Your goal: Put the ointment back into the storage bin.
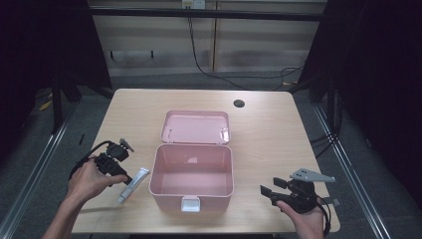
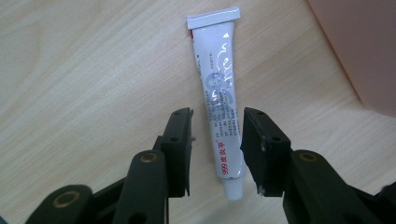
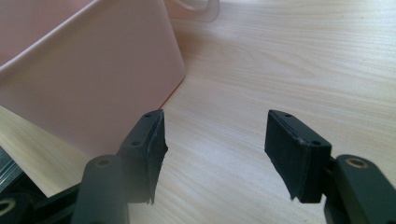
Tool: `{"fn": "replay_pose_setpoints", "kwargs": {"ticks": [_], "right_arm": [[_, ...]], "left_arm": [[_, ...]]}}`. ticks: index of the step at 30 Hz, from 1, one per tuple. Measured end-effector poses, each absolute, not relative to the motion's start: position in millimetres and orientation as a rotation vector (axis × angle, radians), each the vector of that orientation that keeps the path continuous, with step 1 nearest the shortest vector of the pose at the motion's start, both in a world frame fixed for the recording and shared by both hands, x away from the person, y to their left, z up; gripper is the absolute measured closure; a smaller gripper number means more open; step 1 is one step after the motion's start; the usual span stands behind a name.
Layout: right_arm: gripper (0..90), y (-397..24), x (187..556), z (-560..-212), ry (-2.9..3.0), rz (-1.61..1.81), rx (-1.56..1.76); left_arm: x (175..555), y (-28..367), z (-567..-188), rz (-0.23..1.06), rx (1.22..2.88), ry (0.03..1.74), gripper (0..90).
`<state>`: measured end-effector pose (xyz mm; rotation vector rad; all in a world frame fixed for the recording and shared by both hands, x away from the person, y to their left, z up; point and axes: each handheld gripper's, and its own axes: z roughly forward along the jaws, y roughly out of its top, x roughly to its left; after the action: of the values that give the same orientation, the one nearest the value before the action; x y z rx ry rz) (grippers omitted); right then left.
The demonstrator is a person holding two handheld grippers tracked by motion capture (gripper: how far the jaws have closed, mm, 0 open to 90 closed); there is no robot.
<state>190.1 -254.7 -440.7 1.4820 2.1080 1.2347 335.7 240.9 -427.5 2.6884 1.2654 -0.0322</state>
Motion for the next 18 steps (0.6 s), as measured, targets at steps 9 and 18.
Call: {"fn": "replay_pose_setpoints", "kwargs": {"ticks": [9,18], "right_arm": [[37.8,-254.1,189.7,-440.0,2.105,1.229,1.473],[37.5,-253.9,190.0,-440.5,2.111,1.222,1.477]], "left_arm": [[344.4,234.1,-436.7,-0.066,2.694,1.307,62.4],[349.2,228.7,-446.8,-0.094,2.698,1.356,62.5]]}}
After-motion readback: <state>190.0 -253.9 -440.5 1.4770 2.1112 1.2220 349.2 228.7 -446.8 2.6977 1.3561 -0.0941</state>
